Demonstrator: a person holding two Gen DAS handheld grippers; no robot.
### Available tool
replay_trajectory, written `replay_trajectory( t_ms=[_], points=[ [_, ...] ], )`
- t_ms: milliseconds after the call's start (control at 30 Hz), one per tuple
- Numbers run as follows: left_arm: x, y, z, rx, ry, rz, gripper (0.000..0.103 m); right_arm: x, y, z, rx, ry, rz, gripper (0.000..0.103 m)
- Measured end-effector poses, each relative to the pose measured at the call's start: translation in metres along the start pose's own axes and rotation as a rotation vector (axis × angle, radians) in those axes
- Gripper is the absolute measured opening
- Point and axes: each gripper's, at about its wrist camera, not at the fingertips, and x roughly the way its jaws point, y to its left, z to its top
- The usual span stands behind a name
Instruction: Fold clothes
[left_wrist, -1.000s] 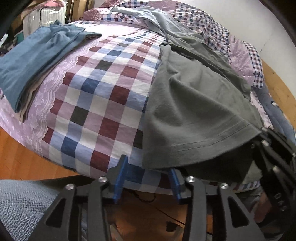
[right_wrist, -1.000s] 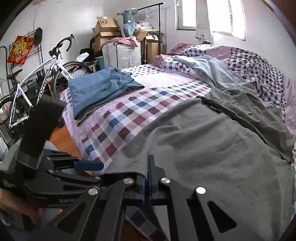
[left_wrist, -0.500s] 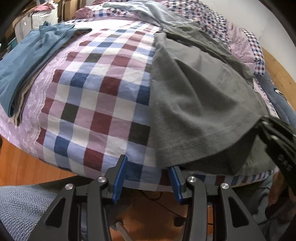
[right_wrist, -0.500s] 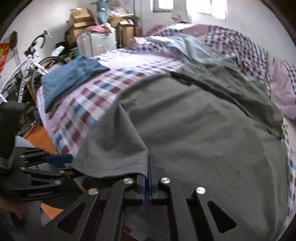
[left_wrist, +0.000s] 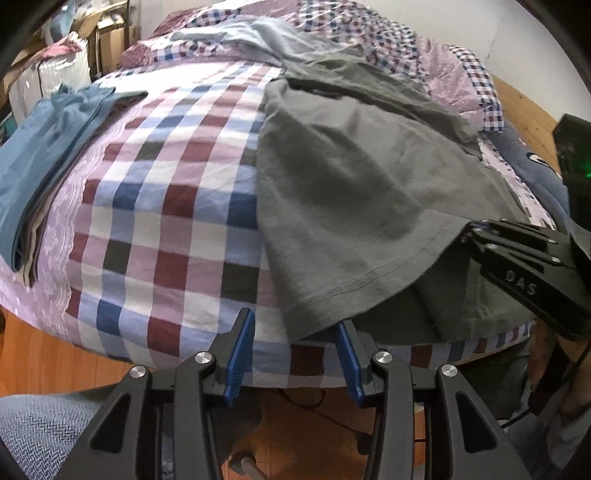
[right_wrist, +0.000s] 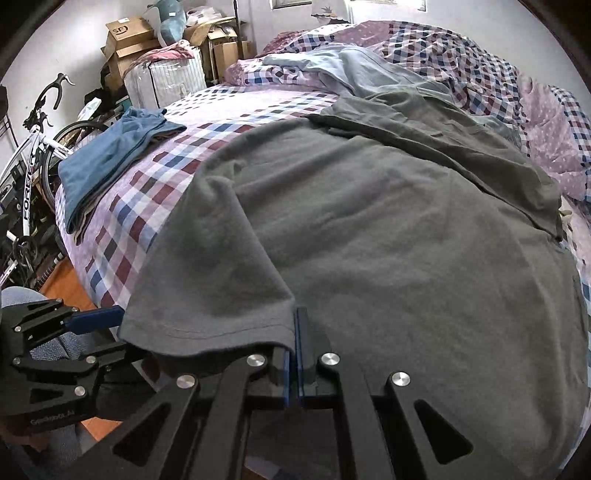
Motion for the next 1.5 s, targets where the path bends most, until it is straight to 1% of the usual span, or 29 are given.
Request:
replay_trajectory(
  t_ms=[167, 200, 233, 300, 333, 367, 433, 533, 600, 667, 733, 767, 833, 867, 900, 933, 1033, 1100, 1200, 1300, 1400, 1433, 1500],
  points=[
    [0.003, -0.008, 0.002, 0.034, -0.013, 0.011, 0.047, 0.0, 0.0, -0.001, -0.001, -0.001, -0.001, 0.0],
    [0.004, -0.008, 0.003, 0.038, -0.017, 0.015, 0.046, 0.0, 0.0, -0.001, 0.0, -0.001, -0.001, 0.0],
    [0.004, -0.009, 0.003, 0.043, -0.021, 0.02, 0.043, -0.001, 0.0, -0.001, 0.0, -0.003, 0.0, 0.0],
    [0.005, -0.005, 0.004, 0.027, -0.017, 0.027, 0.001, -0.001, 0.0, -0.001, 0.0, -0.005, 0.0, 0.0],
    [0.006, -0.002, 0.004, 0.012, -0.012, 0.028, 0.001, -0.002, 0.001, -0.001, -0.002, -0.008, 0.001, 0.0],
    [0.001, 0.002, 0.004, -0.008, -0.032, 0.019, 0.001, -0.002, 0.001, -0.001, -0.003, -0.012, 0.002, 0.0],
    [-0.009, 0.011, 0.005, -0.049, -0.078, -0.002, 0.0, -0.006, 0.004, -0.002, -0.014, -0.024, 0.01, 0.0],
    [-0.034, 0.021, 0.006, -0.088, -0.179, -0.012, 0.0, -0.015, 0.011, -0.003, -0.035, -0.058, 0.024, 0.001],
    [-0.052, 0.025, 0.005, -0.094, -0.248, -0.016, 0.0, -0.023, 0.021, -0.007, -0.062, -0.093, 0.005, 0.002],
    [-0.059, 0.024, 0.005, -0.085, -0.268, -0.02, 0.0, -0.027, 0.033, -0.013, -0.113, -0.121, -0.053, 0.006],
    [-0.066, 0.024, 0.005, -0.075, -0.283, -0.025, 0.0, -0.027, 0.043, -0.018, -0.157, -0.14, -0.105, 0.013],
    [-0.069, 0.023, 0.005, -0.071, -0.291, -0.027, 0.0, -0.027, 0.048, -0.021, -0.178, -0.149, -0.132, 0.015],
    [-0.073, 0.024, 0.005, -0.071, -0.293, -0.037, 0.0, -0.027, 0.048, -0.025, -0.186, -0.164, -0.194, 0.031],
    [-0.072, 0.027, 0.005, -0.086, -0.286, -0.048, 0.0, -0.026, 0.047, -0.027, -0.19, -0.171, -0.224, 0.035],
    [-0.072, 0.03, 0.005, -0.101, -0.278, -0.06, 0.0, -0.028, 0.044, -0.028, -0.182, -0.177, -0.243, 0.045],
    [-0.071, 0.032, 0.005, -0.118, -0.275, -0.075, 0.0, -0.029, 0.04, -0.03, -0.173, -0.181, -0.265, 0.051],
    [-0.071, 0.037, 0.005, -0.17, -0.269, -0.121, 0.0, -0.036, 0.03, -0.037, -0.173, -0.198, -0.314, 0.06],
    [-0.072, 0.035, 0.005, -0.181, -0.272, -0.14, 0.0, -0.042, 0.028, -0.044, -0.187, -0.205, -0.321, 0.06],
    [-0.076, 0.032, 0.007, -0.193, -0.281, -0.168, 0.0, -0.053, 0.029, -0.053, -0.163, -0.233, -0.272, 0.06],
    [-0.08, 0.029, 0.01, -0.198, -0.294, -0.194, 0.0, -0.057, 0.034, -0.056, -0.116, -0.257, -0.174, 0.06],
    [-0.085, 0.028, 0.012, -0.203, -0.303, -0.207, 0.0, -0.053, 0.035, -0.056, -0.012, -0.259, -0.084, 0.06],
    [-0.086, 0.028, 0.012, -0.205, -0.306, -0.211, 0.0, -0.05, 0.035, -0.056, 0.029, -0.255, -0.071, 0.06],
    [-0.086, 0.029, 0.013, -0.218, -0.306, -0.217, 0.0, -0.047, 0.037, -0.055, 0.062, -0.256, -0.052, 0.06]
  ],
)
